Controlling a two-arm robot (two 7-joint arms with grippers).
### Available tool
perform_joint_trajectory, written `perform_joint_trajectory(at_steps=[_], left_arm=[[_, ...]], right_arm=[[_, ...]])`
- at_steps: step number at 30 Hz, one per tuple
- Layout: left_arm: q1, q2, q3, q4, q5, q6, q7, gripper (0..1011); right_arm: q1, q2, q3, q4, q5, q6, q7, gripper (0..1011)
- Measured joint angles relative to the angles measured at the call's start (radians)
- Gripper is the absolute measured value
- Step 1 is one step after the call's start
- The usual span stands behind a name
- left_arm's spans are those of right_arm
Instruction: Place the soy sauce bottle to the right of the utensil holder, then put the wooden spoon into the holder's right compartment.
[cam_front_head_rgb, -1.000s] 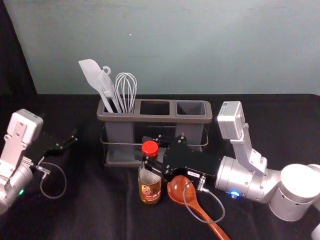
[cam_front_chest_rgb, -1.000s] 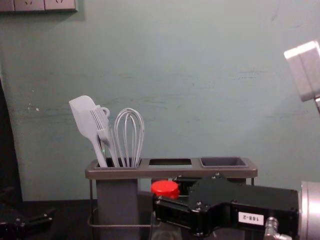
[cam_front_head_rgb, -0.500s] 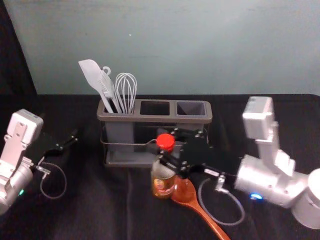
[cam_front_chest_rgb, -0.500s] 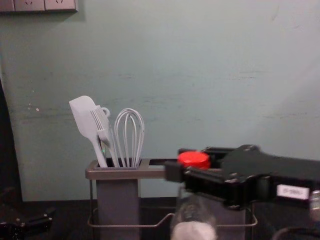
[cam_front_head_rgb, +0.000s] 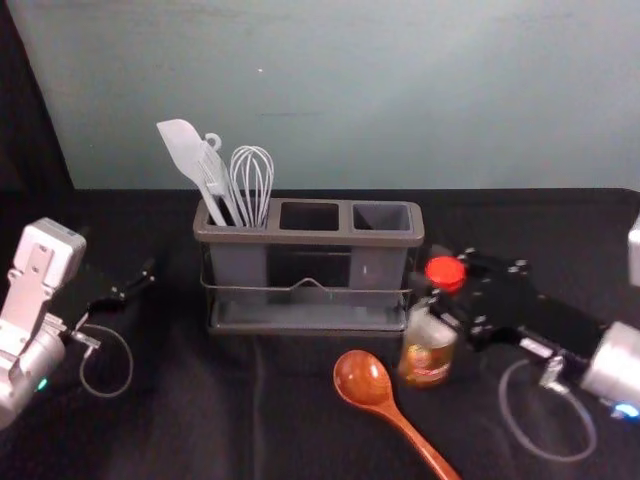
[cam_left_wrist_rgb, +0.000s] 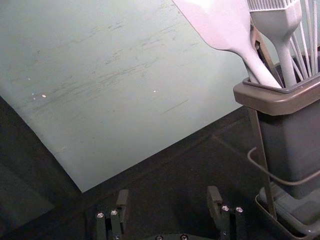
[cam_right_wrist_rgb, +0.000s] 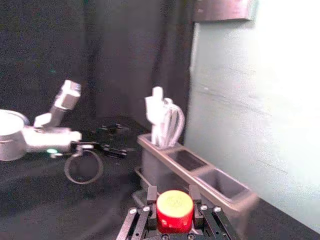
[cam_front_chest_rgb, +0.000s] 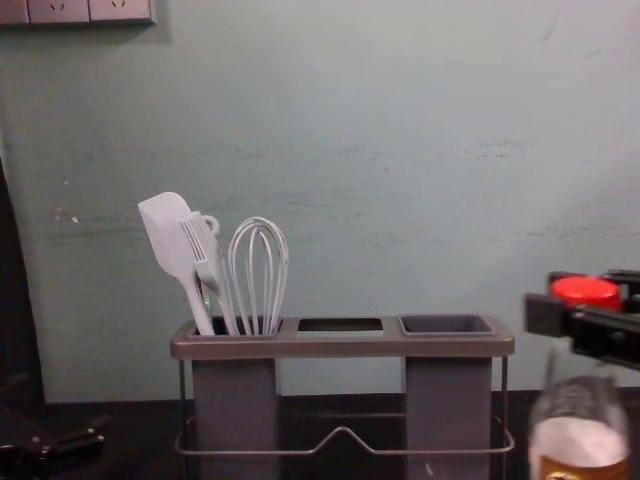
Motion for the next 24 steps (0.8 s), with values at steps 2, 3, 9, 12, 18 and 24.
perform_joint_trajectory(at_steps=[2, 3, 9, 12, 18, 24], left_arm=[[0.0, 0.0, 0.0, 0.0, 0.0, 0.0, 0.0, 1012], [0.0, 0.0, 0.0, 0.0, 0.0, 0.0, 0.0, 1011], [0.0, 0.0, 0.0, 0.0, 0.0, 0.0, 0.0, 1011], [0.0, 0.0, 0.0, 0.0, 0.0, 0.0, 0.0, 1012], [0.0, 0.0, 0.0, 0.0, 0.0, 0.0, 0.0, 1012], [0.0, 0.0, 0.0, 0.0, 0.0, 0.0, 0.0, 1011]], right_arm=[[-0.015, 0.005, 0.019, -0.003, 0.0, 0.001, -0.01, 382], [-0.027, 0.008, 0.036, -0.004, 0.001, 0.004, -0.019, 382], [-0.044, 0.008, 0.077, 0.006, -0.002, 0.014, -0.04, 381], [-0.033, -0.001, 0.086, 0.03, -0.01, 0.024, -0.044, 381], [0.019, -0.034, 0.09, 0.104, -0.029, 0.046, -0.046, 381], [0.055, -0.062, 0.088, 0.153, -0.046, 0.046, -0.044, 382]])
